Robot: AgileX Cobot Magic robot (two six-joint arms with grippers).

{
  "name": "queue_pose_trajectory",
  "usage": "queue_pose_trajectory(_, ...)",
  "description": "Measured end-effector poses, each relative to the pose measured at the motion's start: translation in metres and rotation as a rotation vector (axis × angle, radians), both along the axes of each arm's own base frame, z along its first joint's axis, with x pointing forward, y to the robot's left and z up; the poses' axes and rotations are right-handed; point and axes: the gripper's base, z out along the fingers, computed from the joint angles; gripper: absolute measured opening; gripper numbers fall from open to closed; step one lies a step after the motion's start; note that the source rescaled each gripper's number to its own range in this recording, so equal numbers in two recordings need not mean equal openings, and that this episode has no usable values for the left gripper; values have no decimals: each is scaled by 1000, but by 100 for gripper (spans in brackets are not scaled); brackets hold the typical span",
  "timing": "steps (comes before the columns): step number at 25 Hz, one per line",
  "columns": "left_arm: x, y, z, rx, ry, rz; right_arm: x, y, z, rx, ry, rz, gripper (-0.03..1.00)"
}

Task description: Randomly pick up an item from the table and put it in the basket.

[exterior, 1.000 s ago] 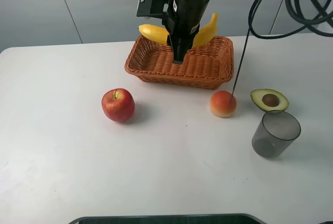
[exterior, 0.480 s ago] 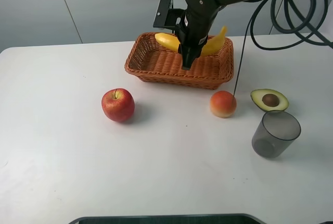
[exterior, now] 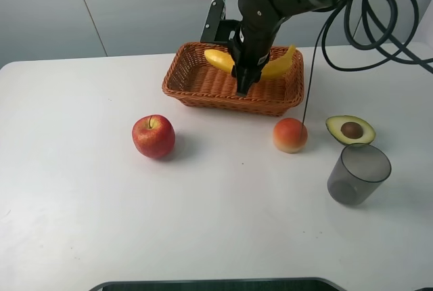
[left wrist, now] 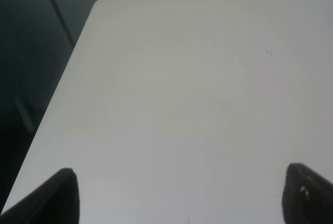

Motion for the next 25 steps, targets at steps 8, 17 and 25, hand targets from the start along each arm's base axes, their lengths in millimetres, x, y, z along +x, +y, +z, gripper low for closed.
queue_pose_trajectory(8, 0, 0, 0, 0, 0, 0, 0, 0, 2, 5, -4, -3, 92)
queue_pose_trajectory(17, 0, 0, 0, 0, 0, 0, -10, -1, 52, 144, -45, -134, 94)
queue_pose_trajectory(25, 0, 0, 0, 0, 0, 0, -35, -19, 107, 362, 92, -489, 94)
